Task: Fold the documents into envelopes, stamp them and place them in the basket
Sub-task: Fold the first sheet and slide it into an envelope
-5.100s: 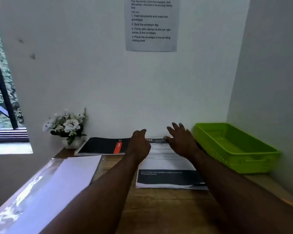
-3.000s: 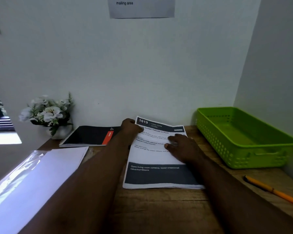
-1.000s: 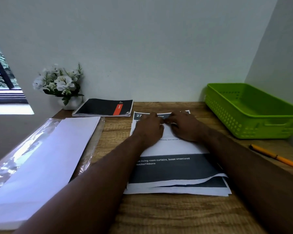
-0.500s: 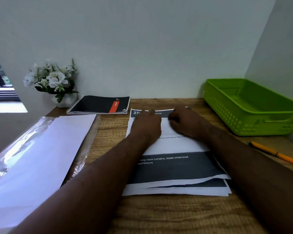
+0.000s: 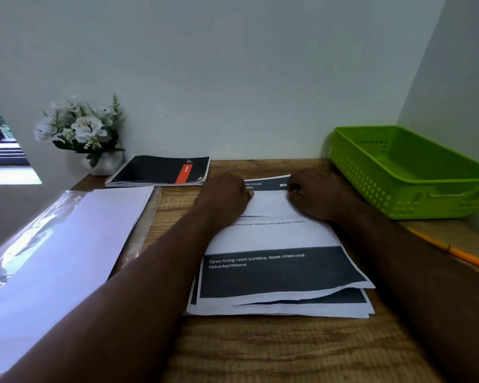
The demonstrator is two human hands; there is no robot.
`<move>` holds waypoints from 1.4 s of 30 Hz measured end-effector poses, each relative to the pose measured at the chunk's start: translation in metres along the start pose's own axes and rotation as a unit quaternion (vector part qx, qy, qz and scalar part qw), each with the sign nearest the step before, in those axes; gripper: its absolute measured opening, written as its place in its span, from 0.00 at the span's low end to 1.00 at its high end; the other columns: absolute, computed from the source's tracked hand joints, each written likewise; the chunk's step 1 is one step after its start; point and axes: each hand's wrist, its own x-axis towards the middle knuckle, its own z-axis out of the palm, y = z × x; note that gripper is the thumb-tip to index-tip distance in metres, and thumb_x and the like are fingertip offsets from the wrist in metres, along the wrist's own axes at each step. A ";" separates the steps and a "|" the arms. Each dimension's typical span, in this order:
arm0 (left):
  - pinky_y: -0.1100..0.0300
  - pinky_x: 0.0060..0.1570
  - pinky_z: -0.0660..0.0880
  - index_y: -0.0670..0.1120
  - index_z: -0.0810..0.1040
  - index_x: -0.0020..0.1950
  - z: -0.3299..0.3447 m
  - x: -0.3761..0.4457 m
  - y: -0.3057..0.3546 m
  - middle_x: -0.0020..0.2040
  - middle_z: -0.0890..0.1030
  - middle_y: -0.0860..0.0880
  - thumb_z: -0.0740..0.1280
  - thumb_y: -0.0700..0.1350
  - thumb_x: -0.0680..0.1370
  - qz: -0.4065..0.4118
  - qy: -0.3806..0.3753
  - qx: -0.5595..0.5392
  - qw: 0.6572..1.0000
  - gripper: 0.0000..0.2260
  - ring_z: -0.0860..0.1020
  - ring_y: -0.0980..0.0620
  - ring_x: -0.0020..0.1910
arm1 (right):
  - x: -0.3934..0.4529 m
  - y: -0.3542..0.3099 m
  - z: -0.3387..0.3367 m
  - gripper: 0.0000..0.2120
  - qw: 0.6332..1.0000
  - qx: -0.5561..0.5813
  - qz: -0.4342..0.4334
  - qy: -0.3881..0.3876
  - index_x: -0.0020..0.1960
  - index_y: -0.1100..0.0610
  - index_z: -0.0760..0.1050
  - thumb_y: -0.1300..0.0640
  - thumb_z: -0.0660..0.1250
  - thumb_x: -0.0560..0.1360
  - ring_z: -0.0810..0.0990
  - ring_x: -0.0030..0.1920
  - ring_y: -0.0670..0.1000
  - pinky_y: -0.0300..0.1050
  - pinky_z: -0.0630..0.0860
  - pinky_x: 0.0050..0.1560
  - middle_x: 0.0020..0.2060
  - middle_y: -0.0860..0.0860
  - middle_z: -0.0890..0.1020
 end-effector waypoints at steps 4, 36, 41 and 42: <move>0.49 0.56 0.65 0.54 0.78 0.54 0.011 0.009 -0.006 0.56 0.77 0.50 0.64 0.62 0.75 0.000 -0.014 -0.017 1.000 0.15 0.74 0.48 0.60 | 0.004 0.001 0.006 0.26 0.986 0.131 0.035 -0.096 0.51 0.41 0.75 0.27 0.56 0.62 0.73 0.55 0.50 0.55 0.70 0.60 0.47 0.40 0.74; 0.50 0.68 0.64 0.42 0.66 0.72 0.017 0.002 0.012 0.71 0.68 0.42 0.53 0.46 0.83 0.062 -0.102 -0.025 0.992 0.19 0.66 0.44 0.70 | 0.002 -0.031 -0.011 0.13 0.998 0.041 -0.007 -0.047 0.48 0.57 0.81 0.52 0.61 0.76 0.79 0.49 0.55 0.47 0.73 0.50 0.47 0.54 0.83; 0.48 0.72 0.57 0.45 0.60 0.76 0.024 0.005 0.009 0.76 0.62 0.46 0.51 0.48 0.82 0.056 -0.106 0.017 0.993 0.22 0.60 0.46 0.74 | 0.010 -0.043 0.009 0.20 0.994 0.001 0.039 -0.106 0.69 0.46 0.68 0.53 0.54 0.78 0.67 0.66 0.57 0.58 0.64 0.63 0.64 0.52 0.70; 0.48 0.72 0.57 0.45 0.59 0.76 0.025 0.005 0.009 0.76 0.61 0.47 0.50 0.48 0.82 0.057 -0.107 0.019 0.993 0.22 0.60 0.46 0.74 | 0.011 -0.045 0.010 0.20 0.993 -0.015 0.042 -0.111 0.70 0.44 0.67 0.53 0.53 0.79 0.66 0.66 0.57 0.60 0.62 0.64 0.65 0.52 0.69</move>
